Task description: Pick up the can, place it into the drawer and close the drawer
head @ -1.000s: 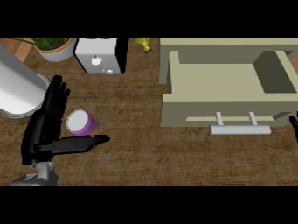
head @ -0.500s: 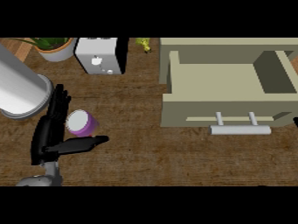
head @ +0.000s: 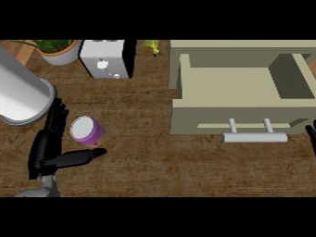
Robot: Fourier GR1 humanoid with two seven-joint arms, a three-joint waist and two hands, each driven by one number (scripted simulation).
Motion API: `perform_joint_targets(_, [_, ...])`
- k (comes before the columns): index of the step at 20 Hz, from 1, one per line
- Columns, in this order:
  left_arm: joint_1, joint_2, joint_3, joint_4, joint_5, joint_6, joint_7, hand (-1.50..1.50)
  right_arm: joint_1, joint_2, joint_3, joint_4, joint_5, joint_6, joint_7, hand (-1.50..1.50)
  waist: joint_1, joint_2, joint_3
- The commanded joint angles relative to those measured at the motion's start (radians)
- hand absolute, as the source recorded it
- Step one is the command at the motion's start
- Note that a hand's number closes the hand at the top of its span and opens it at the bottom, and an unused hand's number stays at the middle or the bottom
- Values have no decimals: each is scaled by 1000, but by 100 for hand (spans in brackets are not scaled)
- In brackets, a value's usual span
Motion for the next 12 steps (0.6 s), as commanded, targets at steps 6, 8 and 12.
perform_joint_targets(6, [-20,33,65,219,23,-30,-175,-150,31,21,12,-92,6,6,57,-150,-2,0,0])
perform_joint_targets(8, [-3,34,56,236,29,-52,-204,-150,2,0,-44,-53,-46,21,51,-150,-1,0,0])
perform_joint_targets(12, [-14,40,64,271,28,-47,-221,-150,-33,16,-24,1,15,4,10,-150,0,0,0])
